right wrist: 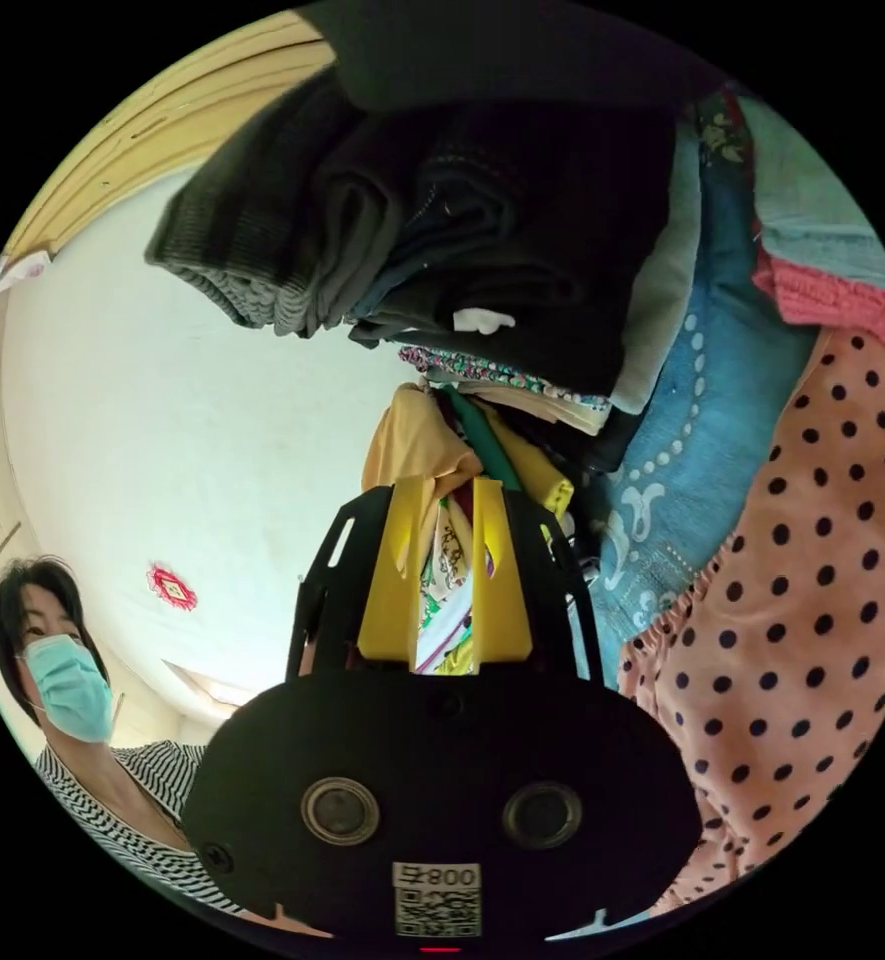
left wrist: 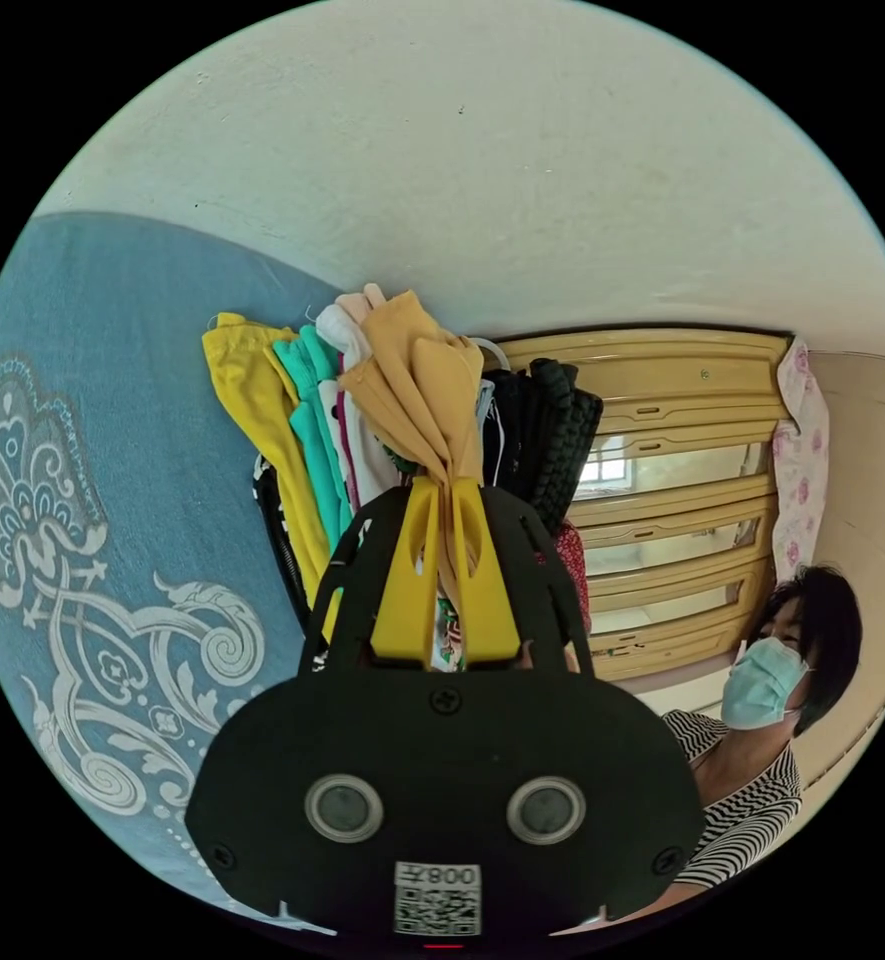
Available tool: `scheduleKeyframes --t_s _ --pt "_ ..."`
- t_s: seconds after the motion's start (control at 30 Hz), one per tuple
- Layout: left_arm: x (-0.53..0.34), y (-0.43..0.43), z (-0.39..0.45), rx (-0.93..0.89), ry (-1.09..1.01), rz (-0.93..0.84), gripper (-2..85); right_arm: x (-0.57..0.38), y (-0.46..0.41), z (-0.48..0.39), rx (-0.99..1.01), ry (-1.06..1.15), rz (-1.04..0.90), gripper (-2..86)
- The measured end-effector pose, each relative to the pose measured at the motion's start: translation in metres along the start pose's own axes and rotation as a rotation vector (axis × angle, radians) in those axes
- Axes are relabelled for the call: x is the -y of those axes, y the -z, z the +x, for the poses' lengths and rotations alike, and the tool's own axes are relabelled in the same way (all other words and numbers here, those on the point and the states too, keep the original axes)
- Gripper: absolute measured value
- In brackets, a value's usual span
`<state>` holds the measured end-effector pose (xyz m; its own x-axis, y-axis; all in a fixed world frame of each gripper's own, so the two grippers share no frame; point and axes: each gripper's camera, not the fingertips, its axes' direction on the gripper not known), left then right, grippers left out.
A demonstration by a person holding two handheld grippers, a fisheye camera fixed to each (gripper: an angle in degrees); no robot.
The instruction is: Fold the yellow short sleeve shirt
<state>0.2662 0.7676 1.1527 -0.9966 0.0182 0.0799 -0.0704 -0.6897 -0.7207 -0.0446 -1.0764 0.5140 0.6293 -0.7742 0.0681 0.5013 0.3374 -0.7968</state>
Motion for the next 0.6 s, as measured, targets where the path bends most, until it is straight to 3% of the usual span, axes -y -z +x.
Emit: scheduleKeyframes --t_s 0.27,0.6 --pt "-0.009 0.000 0.003 -0.009 0.010 0.009 2.5 0.001 0.000 0.004 0.095 -0.043 0.023 2.1" --pt "-0.030 -0.001 0.023 0.043 -0.056 -0.067 2.5 -0.046 0.051 -0.080 -0.038 0.169 0.038 0.5"
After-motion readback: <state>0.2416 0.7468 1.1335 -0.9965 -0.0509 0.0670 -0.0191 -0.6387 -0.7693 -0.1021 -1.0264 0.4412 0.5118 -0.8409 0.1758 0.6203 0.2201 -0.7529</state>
